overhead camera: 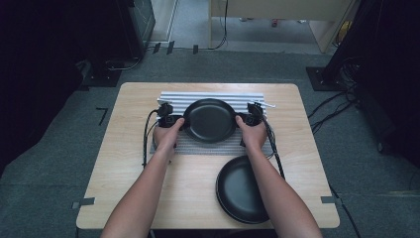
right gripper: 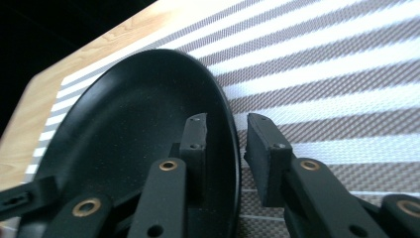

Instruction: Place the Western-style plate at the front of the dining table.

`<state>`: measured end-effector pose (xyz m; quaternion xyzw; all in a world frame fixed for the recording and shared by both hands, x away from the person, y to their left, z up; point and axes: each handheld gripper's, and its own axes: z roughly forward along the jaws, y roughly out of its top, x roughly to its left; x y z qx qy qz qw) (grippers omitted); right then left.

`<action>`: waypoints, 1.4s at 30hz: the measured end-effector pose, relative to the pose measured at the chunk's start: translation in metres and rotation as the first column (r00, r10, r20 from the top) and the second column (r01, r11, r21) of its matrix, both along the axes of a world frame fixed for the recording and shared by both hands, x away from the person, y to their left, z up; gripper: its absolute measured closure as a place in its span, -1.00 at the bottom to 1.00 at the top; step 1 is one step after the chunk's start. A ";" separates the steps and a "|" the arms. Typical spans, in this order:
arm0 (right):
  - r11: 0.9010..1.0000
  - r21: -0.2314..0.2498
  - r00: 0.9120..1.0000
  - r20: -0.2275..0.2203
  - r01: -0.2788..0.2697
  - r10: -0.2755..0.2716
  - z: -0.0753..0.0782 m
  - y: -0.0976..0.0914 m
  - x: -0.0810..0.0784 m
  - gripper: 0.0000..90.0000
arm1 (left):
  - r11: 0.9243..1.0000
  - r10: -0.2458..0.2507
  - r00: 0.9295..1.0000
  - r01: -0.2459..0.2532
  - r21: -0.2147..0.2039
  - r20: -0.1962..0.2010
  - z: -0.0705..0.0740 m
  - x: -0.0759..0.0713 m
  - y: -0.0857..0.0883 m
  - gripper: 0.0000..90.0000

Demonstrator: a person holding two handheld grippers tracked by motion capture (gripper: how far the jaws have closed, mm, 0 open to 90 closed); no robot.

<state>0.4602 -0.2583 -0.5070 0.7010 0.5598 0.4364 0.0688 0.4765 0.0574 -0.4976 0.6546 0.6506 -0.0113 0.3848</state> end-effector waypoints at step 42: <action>0.942 -0.272 0.965 0.116 -0.195 0.234 0.034 -0.042 -0.082 -0.29 | 0.989 -0.145 0.966 0.136 0.058 0.215 0.052 -0.096 0.008 -0.73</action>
